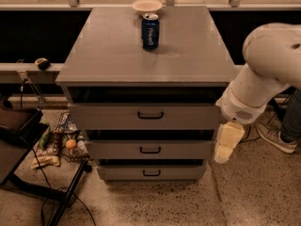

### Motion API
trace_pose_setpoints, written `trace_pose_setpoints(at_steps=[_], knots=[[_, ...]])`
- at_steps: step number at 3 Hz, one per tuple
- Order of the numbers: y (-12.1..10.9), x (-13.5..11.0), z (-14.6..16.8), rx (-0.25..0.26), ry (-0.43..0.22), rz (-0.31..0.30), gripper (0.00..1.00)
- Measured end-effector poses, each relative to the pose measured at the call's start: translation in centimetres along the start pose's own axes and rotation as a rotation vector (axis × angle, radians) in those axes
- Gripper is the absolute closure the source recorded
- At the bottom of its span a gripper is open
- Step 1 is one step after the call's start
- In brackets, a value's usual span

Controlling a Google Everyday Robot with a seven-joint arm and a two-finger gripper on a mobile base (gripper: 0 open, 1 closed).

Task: Open top drawer

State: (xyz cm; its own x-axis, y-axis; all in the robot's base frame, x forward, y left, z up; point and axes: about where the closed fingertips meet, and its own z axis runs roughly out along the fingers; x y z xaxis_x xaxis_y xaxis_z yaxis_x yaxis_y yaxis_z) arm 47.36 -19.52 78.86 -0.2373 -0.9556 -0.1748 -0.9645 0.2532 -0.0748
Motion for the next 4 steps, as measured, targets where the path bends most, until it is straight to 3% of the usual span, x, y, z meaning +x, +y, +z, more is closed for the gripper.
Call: trace_pose_setpoints(at_steps=[2,4], knots=[[-4.3,-1.8,6.8,0.023,0.010,-0.040,0.00],[-8.0,-3.5,9.8,0.040,0.080,-0.108,0.00]])
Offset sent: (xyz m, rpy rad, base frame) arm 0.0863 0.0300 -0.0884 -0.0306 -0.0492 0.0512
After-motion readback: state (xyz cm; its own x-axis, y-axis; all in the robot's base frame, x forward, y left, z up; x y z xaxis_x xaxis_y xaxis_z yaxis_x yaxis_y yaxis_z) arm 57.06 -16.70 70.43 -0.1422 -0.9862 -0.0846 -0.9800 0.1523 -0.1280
